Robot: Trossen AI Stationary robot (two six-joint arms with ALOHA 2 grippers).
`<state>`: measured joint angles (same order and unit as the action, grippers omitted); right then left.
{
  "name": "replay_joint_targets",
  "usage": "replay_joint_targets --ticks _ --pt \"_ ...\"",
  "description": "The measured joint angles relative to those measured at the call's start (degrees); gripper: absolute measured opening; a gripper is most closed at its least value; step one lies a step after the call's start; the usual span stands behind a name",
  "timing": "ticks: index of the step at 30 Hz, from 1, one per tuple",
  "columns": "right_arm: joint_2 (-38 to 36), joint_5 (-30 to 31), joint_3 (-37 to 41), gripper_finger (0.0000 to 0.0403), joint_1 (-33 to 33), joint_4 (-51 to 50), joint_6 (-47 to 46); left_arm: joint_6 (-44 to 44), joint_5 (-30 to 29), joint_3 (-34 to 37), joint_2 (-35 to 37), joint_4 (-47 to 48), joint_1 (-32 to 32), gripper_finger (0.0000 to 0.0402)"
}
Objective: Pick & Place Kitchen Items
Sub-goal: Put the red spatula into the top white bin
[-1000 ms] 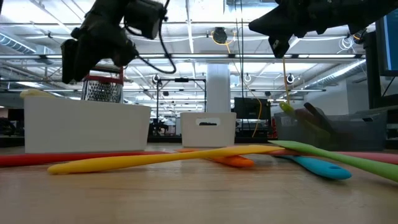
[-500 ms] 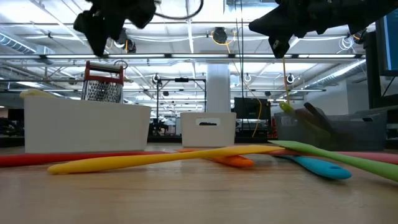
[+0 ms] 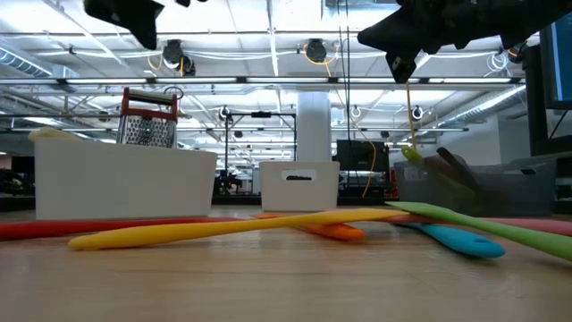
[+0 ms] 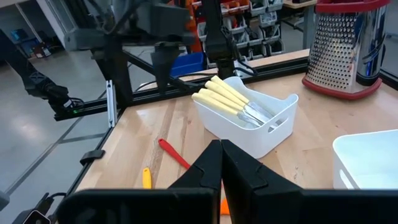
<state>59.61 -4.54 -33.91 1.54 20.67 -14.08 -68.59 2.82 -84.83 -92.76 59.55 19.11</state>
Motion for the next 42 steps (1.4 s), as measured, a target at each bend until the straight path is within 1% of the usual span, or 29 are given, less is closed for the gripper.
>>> replay_joint_targets --ticks 4,10,14,20,26,31,42 --pt "0.0 0.0 0.0 0.0000 0.0 0.1 0.0 -0.9 -1.9 0.0 -2.1 -1.0 2.1 0.0278" --pt "0.0 0.0 0.0 0.0000 0.0 0.0 0.0 2.1 -3.0 0.0 -6.3 -3.2 3.0 0.0278" --pt "0.0 -0.2 0.0 0.0000 0.0 -0.5 0.0 3.3 -3.0 0.1 -9.6 -2.8 2.6 0.0278" --pt "0.0 -0.2 0.0 0.0000 0.0 -0.8 -0.1 9.2 -2.8 0.1 -14.3 -2.9 2.5 0.0278" --pt "0.0 -0.2 0.0 0.0000 0.0 -0.8 -0.2 12.5 -4.3 0.1 -17.5 -3.0 1.7 0.0278" --pt "0.0 -0.2 0.0 0.0000 0.0 -0.9 -0.2 15.0 -4.4 0.1 -19.6 -3.1 0.7 0.0278" --pt "0.0 -0.2 0.0 0.0000 0.0 -0.9 -1.3 15.9 -7.6 0.1 -23.0 -3.4 -1.4 0.0278"
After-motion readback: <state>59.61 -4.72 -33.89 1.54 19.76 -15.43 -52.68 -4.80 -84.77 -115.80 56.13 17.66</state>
